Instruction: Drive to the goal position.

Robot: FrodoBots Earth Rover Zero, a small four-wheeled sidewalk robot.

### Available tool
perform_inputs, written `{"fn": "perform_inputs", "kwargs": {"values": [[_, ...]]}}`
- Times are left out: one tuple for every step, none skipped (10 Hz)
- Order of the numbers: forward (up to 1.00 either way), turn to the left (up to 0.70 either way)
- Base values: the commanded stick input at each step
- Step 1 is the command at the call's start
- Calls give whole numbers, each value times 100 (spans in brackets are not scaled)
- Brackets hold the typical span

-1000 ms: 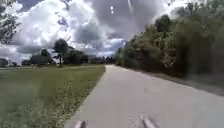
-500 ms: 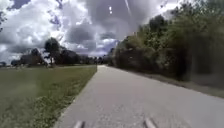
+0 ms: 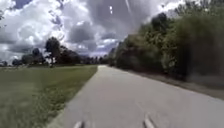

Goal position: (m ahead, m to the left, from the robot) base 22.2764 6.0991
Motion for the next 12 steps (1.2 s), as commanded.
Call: {"fn": "perform_inputs", "kwargs": {"values": [[70,0],[70,0],[70,0],[70,0],[70,0],[70,0],[70,0],[70,0],[70,0],[70,0],[70,0],[70,0]]}}
